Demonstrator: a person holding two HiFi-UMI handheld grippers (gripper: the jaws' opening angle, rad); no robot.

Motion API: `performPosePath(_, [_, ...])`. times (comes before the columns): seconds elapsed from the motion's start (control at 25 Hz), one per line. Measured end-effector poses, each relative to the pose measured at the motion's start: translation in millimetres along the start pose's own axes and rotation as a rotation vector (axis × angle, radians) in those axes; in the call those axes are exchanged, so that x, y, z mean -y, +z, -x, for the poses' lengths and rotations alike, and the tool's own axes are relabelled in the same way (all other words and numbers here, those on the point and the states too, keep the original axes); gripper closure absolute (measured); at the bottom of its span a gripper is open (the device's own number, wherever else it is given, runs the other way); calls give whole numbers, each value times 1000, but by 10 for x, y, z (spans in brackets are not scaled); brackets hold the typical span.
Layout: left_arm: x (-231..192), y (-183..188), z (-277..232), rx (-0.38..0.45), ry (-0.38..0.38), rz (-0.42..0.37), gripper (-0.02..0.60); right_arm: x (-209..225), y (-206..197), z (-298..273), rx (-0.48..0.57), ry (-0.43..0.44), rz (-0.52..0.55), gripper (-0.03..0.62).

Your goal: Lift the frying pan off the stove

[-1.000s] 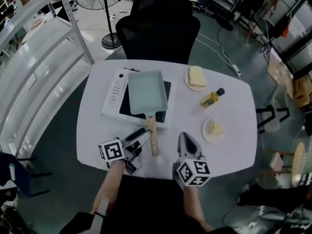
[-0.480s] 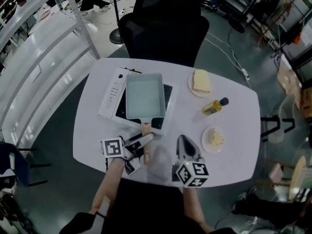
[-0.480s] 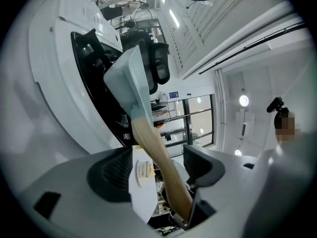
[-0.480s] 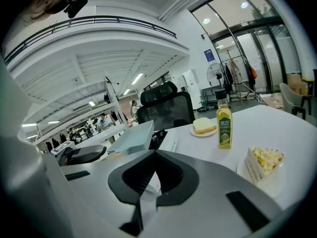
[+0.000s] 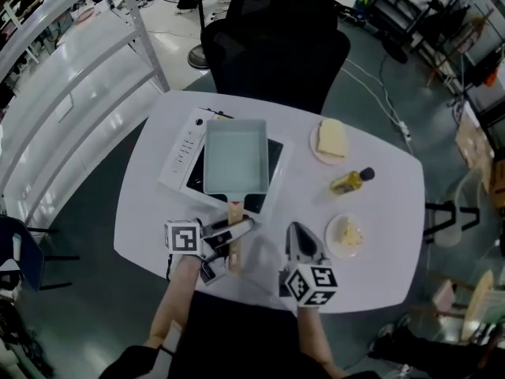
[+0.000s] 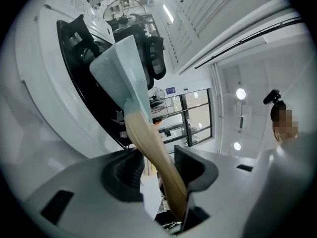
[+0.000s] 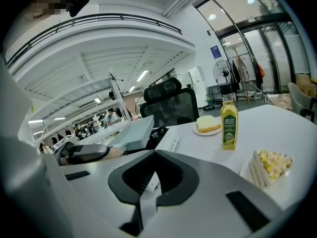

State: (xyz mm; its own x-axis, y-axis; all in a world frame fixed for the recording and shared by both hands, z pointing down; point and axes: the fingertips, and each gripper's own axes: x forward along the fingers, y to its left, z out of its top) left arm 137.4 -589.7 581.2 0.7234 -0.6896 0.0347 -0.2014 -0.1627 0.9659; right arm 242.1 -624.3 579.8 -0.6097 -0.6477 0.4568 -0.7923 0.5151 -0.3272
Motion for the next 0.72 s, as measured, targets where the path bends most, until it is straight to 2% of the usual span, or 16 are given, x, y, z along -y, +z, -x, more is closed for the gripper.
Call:
performPosePath(0.08, [24,-20,-25,-16,-20,-46,413,2,5,21,1,13,10,589])
performPosePath(0.24, [-115,-103,-3,-75,68,-128,419,8,-21,61,1,23,30,589])
performPosePath(0.52, [22,-81,-13,-75,68,-149,417,-42,-38,104,6,31,36,589])
performPosePath(0.72, [83,26,98,-77,109,-218,416,-104,3,130,21,32,33,589])
